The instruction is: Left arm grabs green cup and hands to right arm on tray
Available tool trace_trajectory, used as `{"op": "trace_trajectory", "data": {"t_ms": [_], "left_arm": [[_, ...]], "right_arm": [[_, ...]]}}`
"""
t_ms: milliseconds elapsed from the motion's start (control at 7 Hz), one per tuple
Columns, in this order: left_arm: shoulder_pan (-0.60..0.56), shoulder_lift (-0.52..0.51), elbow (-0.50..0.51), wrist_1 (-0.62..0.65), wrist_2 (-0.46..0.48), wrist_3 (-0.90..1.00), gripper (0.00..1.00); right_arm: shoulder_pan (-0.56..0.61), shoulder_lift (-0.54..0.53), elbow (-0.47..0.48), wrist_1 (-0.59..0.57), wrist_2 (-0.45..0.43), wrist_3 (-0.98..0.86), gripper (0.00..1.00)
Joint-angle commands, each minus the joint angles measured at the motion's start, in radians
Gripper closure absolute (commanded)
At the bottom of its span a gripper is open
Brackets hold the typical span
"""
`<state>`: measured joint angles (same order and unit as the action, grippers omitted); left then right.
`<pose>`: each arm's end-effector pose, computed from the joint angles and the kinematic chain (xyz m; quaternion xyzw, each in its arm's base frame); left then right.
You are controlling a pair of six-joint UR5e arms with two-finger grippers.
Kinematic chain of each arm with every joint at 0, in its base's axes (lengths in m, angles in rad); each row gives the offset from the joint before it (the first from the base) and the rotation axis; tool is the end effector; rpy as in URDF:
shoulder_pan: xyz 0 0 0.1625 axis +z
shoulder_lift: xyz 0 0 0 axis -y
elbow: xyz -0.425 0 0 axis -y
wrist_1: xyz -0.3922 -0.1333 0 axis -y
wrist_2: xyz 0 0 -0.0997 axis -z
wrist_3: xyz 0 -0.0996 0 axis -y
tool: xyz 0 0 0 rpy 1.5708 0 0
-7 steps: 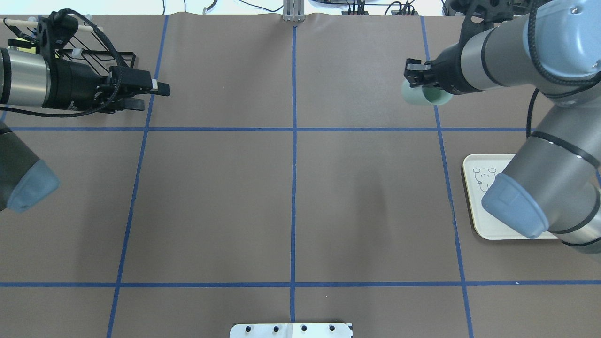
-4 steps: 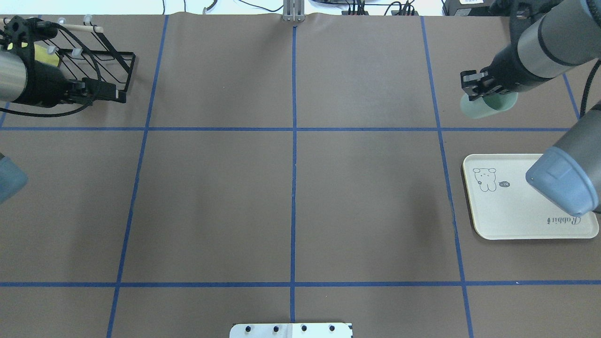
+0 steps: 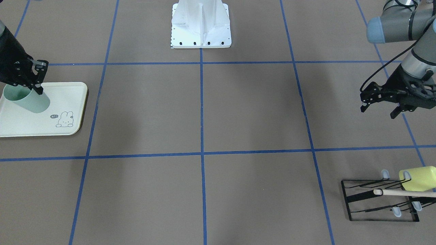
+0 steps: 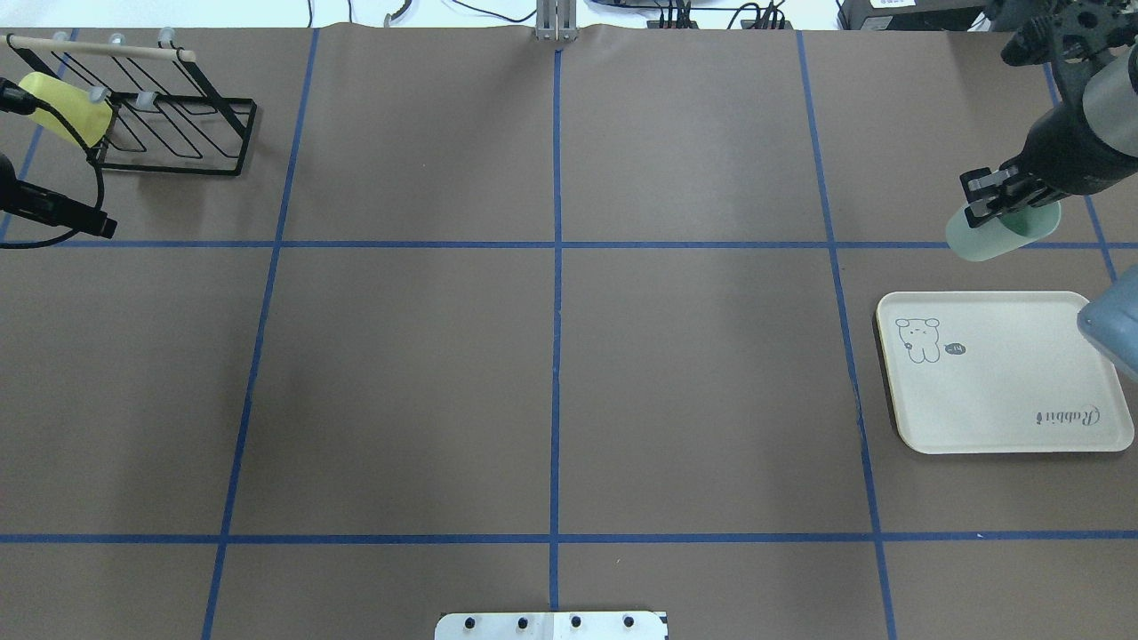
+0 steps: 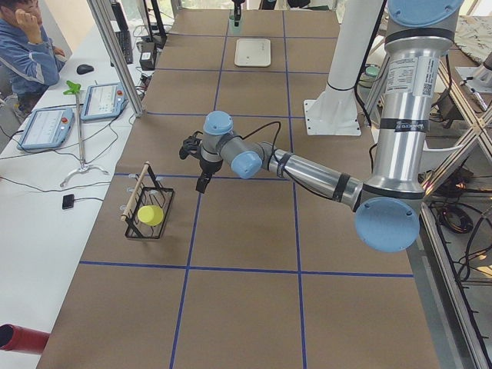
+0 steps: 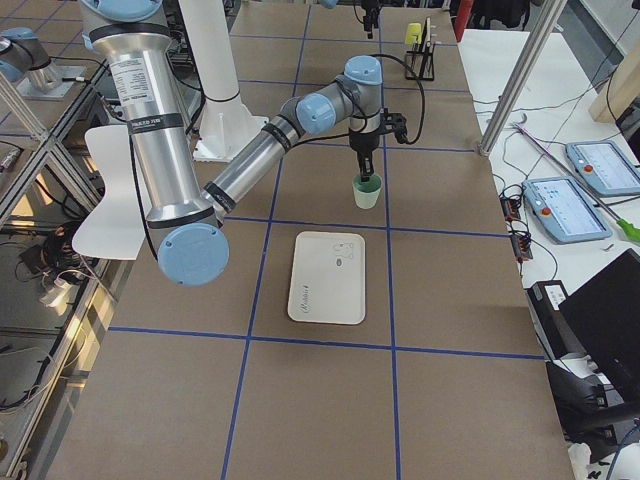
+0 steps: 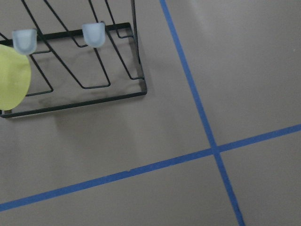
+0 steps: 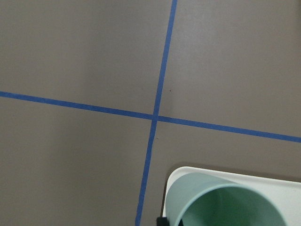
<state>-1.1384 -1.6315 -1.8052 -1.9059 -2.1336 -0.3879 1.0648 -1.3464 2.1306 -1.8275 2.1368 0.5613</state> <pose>0.1498 -0.5159 0.4820 0.1678 0.3608 0.1064 0.9112 -0.1728 -0.4767 0.3223 0.0784 -0.3594 -0.0471 0.9287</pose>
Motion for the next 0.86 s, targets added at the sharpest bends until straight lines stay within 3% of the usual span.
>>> {"op": "trace_trajectory", "data": {"t_ms": [0, 143, 286, 571, 714], "left_arm": [[-0.148, 0.002, 0.009, 0.322, -0.044, 0.266, 0.0], [-0.197, -0.002, 0.015, 0.507, -0.043, 0.283, 0.0], [-0.281, 0.005, 0.017, 0.581, -0.055, 0.317, 0.0], [-0.39, 0.044, 0.084, 0.593, -0.069, 0.528, 0.0], [-0.485, 0.07, 0.137, 0.525, -0.115, 0.532, 0.0]], "right_arm": [[0.009, -0.048, 0.002, 0.001, 0.002, -0.082, 1.0], [0.017, -0.069, 0.002, 0.004, 0.002, -0.11, 1.0], [0.02, -0.086, 0.002, 0.007, 0.002, -0.127, 1.0], [0.026, -0.126, 0.003, 0.013, -0.003, -0.156, 1.0], [0.024, -0.155, 0.011, 0.036, -0.003, -0.156, 1.0]]}}
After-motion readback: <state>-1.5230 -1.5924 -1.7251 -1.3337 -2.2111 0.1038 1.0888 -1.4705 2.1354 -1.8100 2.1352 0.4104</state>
